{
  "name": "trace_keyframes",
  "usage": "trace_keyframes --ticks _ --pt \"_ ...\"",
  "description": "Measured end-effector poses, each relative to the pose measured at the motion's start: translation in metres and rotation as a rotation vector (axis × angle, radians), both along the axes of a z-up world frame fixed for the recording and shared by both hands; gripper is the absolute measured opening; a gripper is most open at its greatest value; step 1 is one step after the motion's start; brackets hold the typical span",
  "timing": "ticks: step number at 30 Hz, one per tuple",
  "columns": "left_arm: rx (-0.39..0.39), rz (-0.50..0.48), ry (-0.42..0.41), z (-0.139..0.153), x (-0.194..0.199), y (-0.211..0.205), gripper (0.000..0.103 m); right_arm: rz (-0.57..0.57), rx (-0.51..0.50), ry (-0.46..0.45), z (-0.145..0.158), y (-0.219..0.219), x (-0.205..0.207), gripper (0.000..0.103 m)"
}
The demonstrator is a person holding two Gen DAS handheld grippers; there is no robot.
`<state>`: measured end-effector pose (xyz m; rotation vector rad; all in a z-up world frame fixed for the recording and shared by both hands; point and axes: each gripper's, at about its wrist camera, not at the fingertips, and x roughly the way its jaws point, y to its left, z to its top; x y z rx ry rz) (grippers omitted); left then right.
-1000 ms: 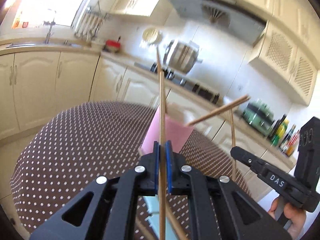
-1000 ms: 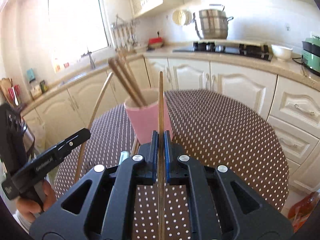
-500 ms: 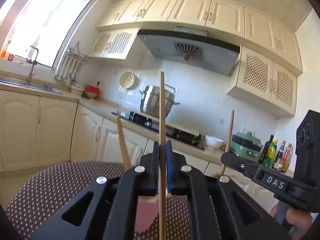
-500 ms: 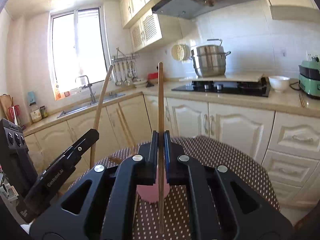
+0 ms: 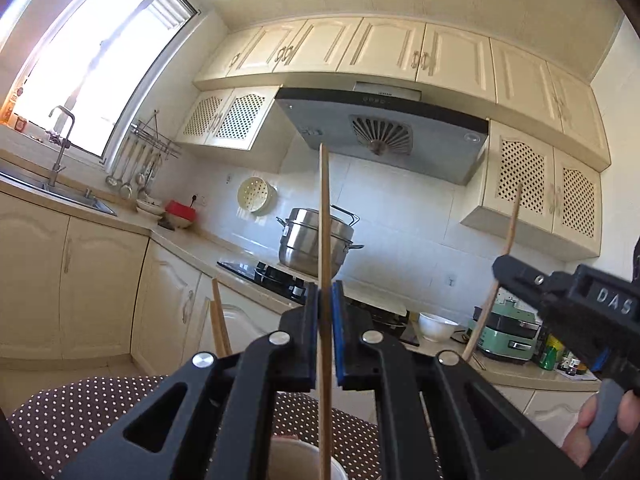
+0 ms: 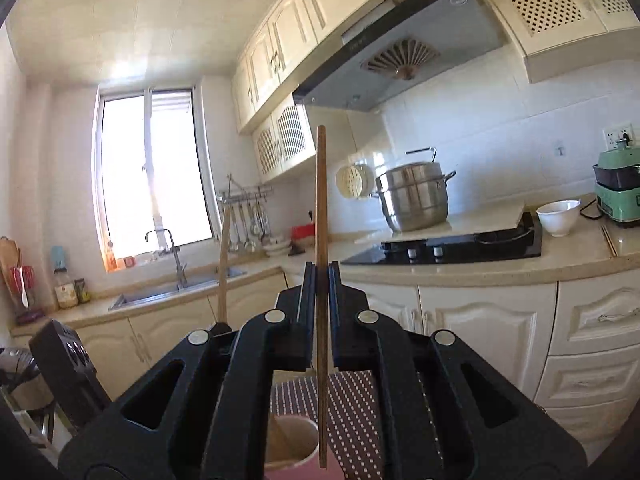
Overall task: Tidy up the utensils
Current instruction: 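Lift both held chopsticks upright above the pink cup, then lower the chopsticks into the cup, opening the left tool then the right tool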
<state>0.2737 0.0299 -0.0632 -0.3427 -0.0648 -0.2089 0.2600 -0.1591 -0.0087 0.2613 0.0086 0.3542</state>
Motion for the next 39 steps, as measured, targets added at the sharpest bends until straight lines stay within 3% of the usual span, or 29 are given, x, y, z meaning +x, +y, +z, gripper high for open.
trace_keyframes --ticks 7,16,35,39 --pt "-0.008 0.001 0.016 -0.014 0.015 0.002 0.006 0.01 0.056 -0.02 -0.005 0.005 0.011 0.007" --pt "0.017 -0.006 0.05 -0.025 0.017 0.004 0.007 0.025 0.035 0.042 -0.034 0.016 0.02 0.007" --pt "0.057 0.027 0.134 -0.03 0.005 0.016 0.008 0.021 -0.028 0.116 -0.054 0.028 0.012 0.007" --pt "0.028 0.026 0.159 -0.029 0.002 0.024 0.023 0.024 -0.031 0.136 -0.058 0.03 0.012 0.007"
